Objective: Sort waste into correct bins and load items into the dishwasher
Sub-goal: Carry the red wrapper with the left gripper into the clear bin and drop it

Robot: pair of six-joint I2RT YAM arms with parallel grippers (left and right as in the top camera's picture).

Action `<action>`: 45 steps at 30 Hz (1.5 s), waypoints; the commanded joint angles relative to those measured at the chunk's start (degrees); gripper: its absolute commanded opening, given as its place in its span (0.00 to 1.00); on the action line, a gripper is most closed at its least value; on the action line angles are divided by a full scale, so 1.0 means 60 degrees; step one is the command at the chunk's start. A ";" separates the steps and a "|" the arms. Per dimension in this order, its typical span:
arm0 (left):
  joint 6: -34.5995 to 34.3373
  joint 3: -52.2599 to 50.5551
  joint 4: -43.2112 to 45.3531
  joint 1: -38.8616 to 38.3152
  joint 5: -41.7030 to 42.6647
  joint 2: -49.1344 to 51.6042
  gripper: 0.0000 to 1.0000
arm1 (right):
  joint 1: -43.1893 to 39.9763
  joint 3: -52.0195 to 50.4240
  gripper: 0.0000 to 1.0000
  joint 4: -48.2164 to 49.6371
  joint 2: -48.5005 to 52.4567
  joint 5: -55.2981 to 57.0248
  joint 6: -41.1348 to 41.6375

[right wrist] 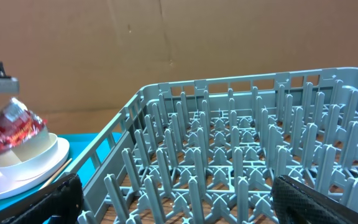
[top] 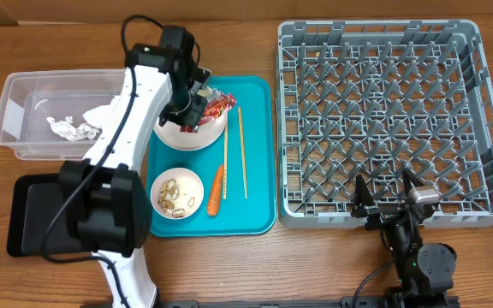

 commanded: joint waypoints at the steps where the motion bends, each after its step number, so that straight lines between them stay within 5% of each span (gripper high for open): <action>1: -0.0699 0.0495 -0.0113 0.0160 0.0015 -0.0612 0.04 | -0.0036 -0.0098 1.00 0.0033 -0.0084 0.0047 0.0011; 17: -0.3861 0.1020 -0.0262 0.2619 0.0047 -0.1497 0.04 | -0.0036 -0.0098 1.00 0.0033 -0.0084 0.0047 0.0011; 34: -0.5402 0.0718 0.0780 0.6346 -0.0117 -0.1060 0.04 | -0.0036 -0.0098 1.00 0.0033 -0.0084 0.0047 0.0011; 45: -0.5340 0.0718 0.1319 0.6728 -0.1399 0.0102 0.04 | -0.0036 -0.0098 1.00 0.0033 -0.0084 0.0047 0.0011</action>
